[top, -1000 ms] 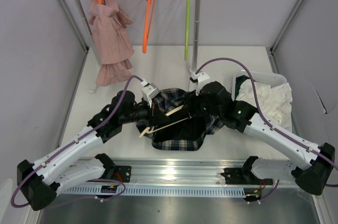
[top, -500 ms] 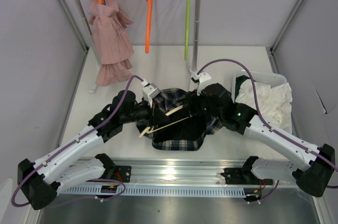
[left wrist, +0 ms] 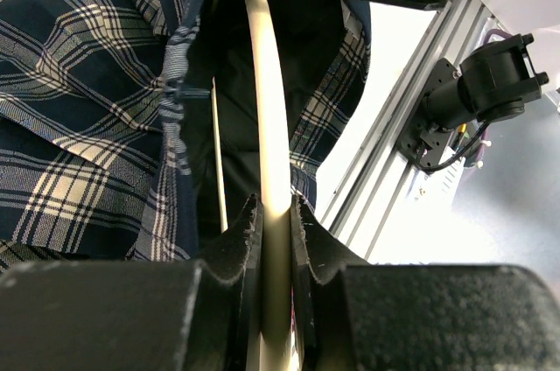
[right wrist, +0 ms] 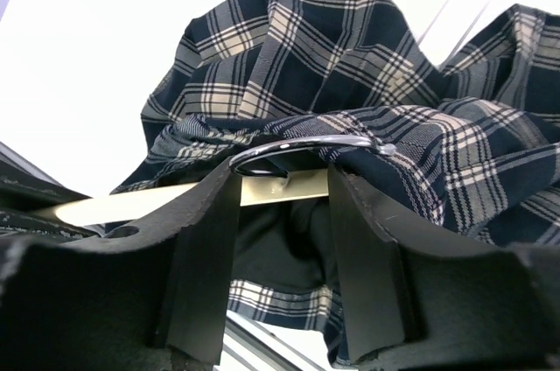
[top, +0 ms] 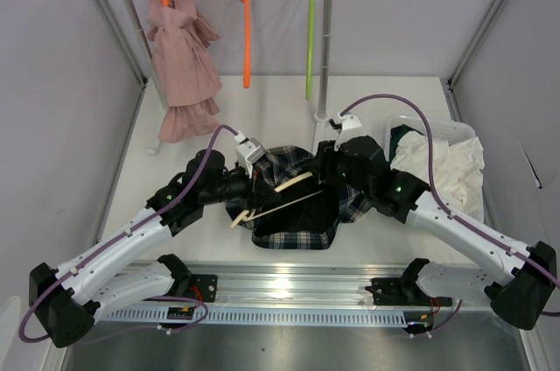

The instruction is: Place the skirt on the hanger

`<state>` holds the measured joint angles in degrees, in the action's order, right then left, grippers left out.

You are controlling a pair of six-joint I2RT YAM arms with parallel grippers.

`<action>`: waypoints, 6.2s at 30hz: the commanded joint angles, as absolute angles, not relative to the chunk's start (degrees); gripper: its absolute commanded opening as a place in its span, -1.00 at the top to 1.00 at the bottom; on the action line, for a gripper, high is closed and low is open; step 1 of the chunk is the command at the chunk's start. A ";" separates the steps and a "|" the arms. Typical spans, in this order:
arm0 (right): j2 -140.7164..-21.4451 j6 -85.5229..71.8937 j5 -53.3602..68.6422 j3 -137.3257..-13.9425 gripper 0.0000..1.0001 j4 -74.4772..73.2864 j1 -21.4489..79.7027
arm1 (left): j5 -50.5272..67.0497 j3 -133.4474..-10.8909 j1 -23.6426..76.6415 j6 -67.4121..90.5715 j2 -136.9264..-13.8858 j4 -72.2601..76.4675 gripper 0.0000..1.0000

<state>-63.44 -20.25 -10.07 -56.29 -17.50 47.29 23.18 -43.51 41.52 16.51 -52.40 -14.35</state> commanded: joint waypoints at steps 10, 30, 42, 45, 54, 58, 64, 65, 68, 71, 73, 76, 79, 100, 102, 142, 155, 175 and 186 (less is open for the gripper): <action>-65.48 -24.78 -13.09 -54.05 0.21 -11.69 49.48 | 23.64 -45.62 42.71 16.79 -51.86 -8.79 1.00; -62.14 -23.82 -17.84 -51.42 1.00 -10.99 48.87 | 13.20 -47.19 43.07 17.22 -47.99 -14.14 -0.29; -61.26 -24.00 -15.56 -50.80 1.00 -10.29 45.88 | -12.13 -43.16 43.07 33.91 -31.30 -29.79 -0.29; -59.68 -23.82 -13.19 -49.92 1.00 -8.44 45.00 | -9.33 -40.09 43.07 35.94 -34.78 -30.41 -0.09; -55.81 -24.34 -10.02 -47.90 1.00 -7.91 42.63 | -0.98 -30.68 43.07 41.83 -34.54 -24.53 -0.12; -55.64 -25.22 -9.67 -47.81 1.00 -8.61 41.58 | 5.00 -26.20 43.15 43.24 -33.23 -20.05 -0.13; -55.46 -26.28 -8.53 -48.25 1.00 -9.23 40.34 | 10.54 -21.71 43.68 44.21 -27.69 -16.00 -0.23; -55.63 -26.37 -8.26 -48.25 1.00 -9.14 39.91 | 11.50 -21.01 44.03 44.12 -27.34 -15.74 -0.23; -55.98 -26.89 -7.74 -48.51 1.00 -9.05 39.29 | 10.90 -20.57 45.96 43.68 -27.16 -15.91 -0.24; -56.25 -27.07 -7.47 -48.60 1.00 -8.88 39.11 | 9.67 -19.87 47.89 43.59 -25.76 -14.42 -0.25; -56.34 -27.25 -7.30 -48.60 1.00 -8.70 39.11 | 9.14 -19.86 48.25 43.33 -25.57 -14.33 -0.26; -56.51 -27.33 -7.21 -48.78 1.00 -8.70 38.94 | 7.57 -20.04 49.39 42.89 -27.32 -14.41 -0.26; -56.86 -27.42 -7.03 -48.95 1.00 -8.70 38.85 | 4.06 -20.30 51.67 42.80 -30.22 -14.50 -0.26; -56.60 -26.99 -6.50 -49.22 1.00 -7.91 37.18 | -11.50 -25.21 55.81 43.95 -40.95 -12.47 0.84; -56.86 -25.84 -6.85 -49.48 1.00 -7.56 36.91 | -12.82 -27.50 55.81 43.07 -40.70 -16.68 1.00; -67.32 -2.47 -55.63 -55.28 1.00 5.35 57.56 | -7.30 -62.93 44.38 25.84 -45.52 -47.81 1.00; -73.30 5.63 -63.46 -56.69 1.00 15.38 63.54 | -3.25 -69.17 44.47 24.26 -52.64 -47.73 1.00; -71.98 -9.85 -61.95 -49.22 1.00 11.07 67.58 | -3.34 -66.97 44.47 25.75 -60.20 -42.89 1.00; -73.56 -8.00 -63.72 -50.63 1.00 15.20 71.71 | -1.41 -63.55 44.47 26.54 -61.26 -39.81 1.00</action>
